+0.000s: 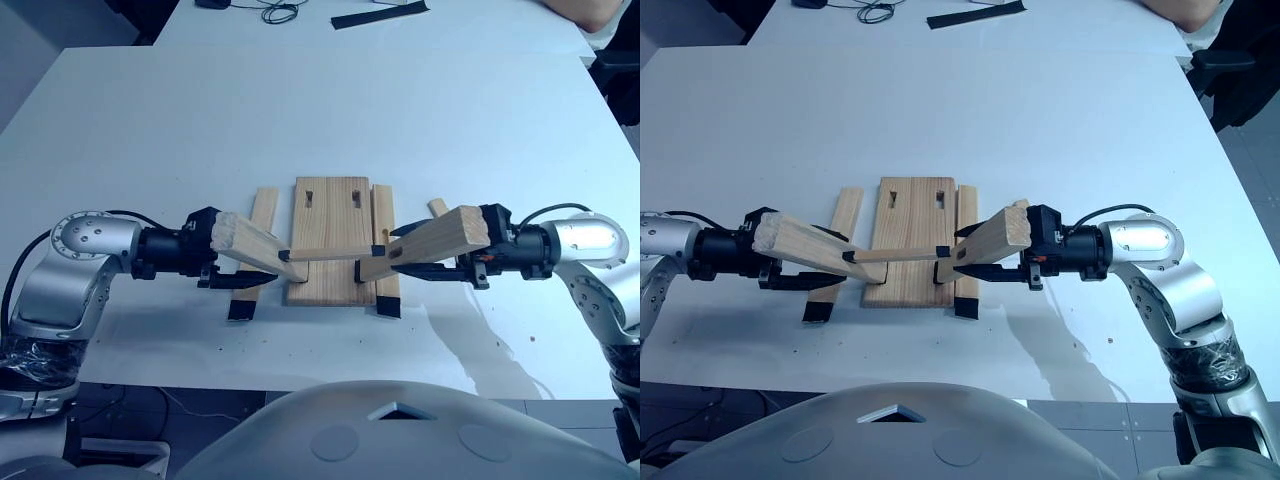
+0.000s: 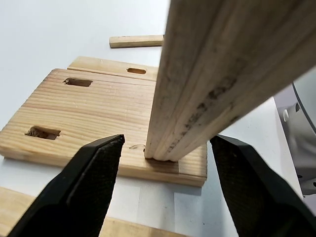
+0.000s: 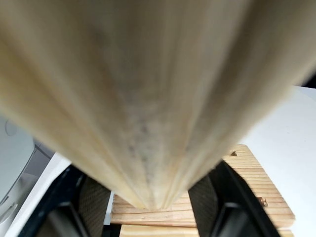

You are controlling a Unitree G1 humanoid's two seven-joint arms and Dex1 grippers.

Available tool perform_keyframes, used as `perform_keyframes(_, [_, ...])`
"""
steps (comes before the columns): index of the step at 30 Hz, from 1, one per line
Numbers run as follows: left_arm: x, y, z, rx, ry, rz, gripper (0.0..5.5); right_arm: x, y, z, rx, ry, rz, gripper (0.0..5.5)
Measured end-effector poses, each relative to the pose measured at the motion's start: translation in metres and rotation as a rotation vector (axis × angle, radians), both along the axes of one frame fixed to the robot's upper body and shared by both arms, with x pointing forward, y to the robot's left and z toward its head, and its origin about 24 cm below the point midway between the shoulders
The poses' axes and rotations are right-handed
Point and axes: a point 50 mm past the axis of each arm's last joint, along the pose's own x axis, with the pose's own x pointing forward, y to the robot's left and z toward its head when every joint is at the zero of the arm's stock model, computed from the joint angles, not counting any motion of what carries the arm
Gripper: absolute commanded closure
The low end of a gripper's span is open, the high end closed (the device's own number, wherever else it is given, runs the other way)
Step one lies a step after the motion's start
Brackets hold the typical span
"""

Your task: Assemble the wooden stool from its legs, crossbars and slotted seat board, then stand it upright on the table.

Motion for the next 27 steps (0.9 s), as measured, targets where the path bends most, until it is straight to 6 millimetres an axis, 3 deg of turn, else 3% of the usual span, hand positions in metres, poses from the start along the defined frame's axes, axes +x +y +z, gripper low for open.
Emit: perform_keyframes(27, [-0.002,-0.011,-0.007,-0.043,-0.027,0.034,2.28,0.019,0.012,-0.001,0.007,0.051,0.051,3.46])
